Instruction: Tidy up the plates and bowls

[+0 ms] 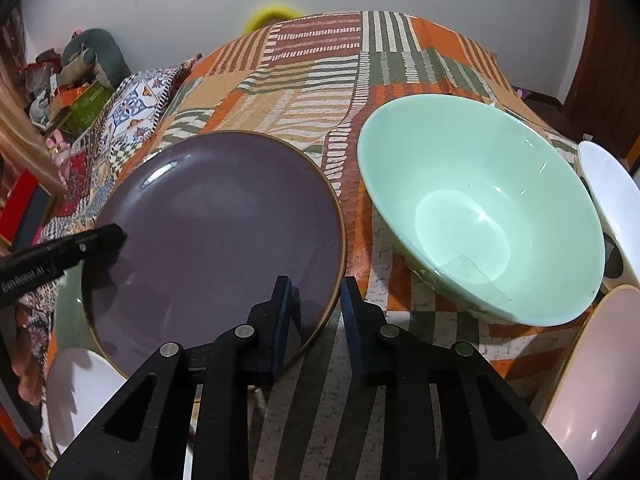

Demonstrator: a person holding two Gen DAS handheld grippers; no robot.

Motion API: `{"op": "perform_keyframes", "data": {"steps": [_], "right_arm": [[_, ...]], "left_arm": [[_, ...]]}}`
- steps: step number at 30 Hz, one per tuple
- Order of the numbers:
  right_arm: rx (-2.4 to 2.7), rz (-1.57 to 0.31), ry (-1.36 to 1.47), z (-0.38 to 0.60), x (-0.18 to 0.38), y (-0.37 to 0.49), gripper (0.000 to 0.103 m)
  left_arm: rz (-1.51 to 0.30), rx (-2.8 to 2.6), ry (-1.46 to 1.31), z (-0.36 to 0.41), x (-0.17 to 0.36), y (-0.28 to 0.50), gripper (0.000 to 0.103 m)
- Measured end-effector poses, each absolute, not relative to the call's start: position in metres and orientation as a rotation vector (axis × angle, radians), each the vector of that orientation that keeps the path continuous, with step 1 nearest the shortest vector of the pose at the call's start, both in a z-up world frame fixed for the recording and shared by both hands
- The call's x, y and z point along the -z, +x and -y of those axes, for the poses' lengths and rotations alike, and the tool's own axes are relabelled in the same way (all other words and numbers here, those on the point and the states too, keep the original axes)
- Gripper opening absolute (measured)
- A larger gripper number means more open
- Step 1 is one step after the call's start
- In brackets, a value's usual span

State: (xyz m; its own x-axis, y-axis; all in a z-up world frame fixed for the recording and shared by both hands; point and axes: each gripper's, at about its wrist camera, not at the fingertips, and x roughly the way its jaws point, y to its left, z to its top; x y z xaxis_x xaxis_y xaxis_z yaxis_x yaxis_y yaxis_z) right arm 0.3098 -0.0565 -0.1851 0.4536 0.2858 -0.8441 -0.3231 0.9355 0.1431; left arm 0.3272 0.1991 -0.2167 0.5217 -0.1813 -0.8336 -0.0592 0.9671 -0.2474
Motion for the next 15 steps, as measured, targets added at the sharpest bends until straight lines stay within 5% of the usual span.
{"op": "perform_keyframes", "data": {"steps": [4, 5, 11, 15], "right_arm": [[-0.392, -1.044, 0.022, 0.062, 0.18, 0.309, 0.022], [-0.451, -1.035, 0.054, 0.062, 0.177, 0.307, 0.003], [-0.561, -0.867, -0.124, 0.012, 0.137, 0.261, 0.004], [-0.493, -0.913, -0.084, 0.029, 0.143, 0.267, 0.006]], "left_arm": [[-1.017, 0.069, -0.24, -0.195, 0.213, 0.324, 0.02], [-1.02, 0.08, -0.231, -0.192, 0.212, 0.323, 0.02], [-1.046, 0.098, -0.188, -0.173, 0.211, 0.315, 0.024], [-1.025, 0.059, -0.177, -0.179, 0.21, 0.313, 0.022]]}}
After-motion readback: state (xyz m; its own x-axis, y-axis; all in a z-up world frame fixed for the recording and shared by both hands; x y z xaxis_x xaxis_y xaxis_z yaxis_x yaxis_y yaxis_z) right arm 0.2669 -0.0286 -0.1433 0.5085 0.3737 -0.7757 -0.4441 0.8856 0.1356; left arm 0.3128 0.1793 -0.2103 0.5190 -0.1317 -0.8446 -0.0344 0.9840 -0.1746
